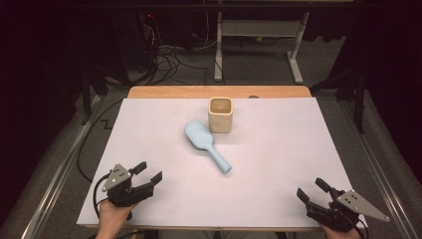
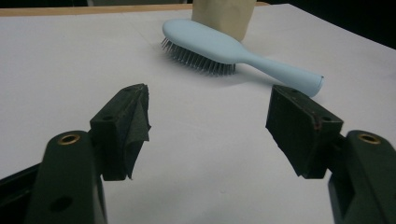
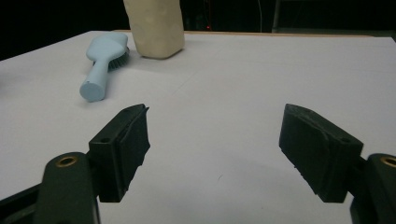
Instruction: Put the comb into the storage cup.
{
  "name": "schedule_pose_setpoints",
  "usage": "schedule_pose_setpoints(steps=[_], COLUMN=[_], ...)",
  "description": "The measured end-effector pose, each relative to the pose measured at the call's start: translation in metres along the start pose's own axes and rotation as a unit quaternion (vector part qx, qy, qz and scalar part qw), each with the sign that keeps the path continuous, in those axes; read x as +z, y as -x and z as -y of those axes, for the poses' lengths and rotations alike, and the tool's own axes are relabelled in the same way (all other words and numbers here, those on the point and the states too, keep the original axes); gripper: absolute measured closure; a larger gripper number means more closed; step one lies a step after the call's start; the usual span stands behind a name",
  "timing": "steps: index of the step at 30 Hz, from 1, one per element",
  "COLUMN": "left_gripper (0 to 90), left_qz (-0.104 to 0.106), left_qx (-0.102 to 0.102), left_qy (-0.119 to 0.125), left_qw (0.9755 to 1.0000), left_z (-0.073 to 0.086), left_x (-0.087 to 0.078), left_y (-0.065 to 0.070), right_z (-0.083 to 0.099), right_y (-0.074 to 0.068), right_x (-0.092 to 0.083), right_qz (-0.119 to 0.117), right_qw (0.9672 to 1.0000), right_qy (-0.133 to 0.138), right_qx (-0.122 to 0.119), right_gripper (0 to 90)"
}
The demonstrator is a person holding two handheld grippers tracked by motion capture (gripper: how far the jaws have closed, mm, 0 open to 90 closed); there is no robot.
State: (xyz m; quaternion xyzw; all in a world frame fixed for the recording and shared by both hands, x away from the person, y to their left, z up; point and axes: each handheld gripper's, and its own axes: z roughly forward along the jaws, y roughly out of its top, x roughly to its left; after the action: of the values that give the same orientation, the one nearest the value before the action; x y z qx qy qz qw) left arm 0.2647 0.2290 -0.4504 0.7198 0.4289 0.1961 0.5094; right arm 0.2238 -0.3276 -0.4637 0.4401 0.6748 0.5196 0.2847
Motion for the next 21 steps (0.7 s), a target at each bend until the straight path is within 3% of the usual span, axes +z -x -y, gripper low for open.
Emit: schedule_pose_setpoints(steps=[6,21], left_gripper=[30.8,30.8], left_qz=[0.011,0.013], left_qx=[0.009,0.009], left_qy=[-0.001,0.000], left_qw=[0.9999,0.9999], left_z=[-0.004,-0.006], left_x=[0.007,0.015], left_y=[0.006,0.007], right_z=[0.000,0.000], right_y=[-0.001,-0.001], right_x=[0.002,0.003], right_qz=[-0.003,-0.004], right_qw=[1.0000,1.0000], right_qy=[-0.003,-0.004], right_qx=[-0.001,-0.001], right_gripper=[24.3,24.4])
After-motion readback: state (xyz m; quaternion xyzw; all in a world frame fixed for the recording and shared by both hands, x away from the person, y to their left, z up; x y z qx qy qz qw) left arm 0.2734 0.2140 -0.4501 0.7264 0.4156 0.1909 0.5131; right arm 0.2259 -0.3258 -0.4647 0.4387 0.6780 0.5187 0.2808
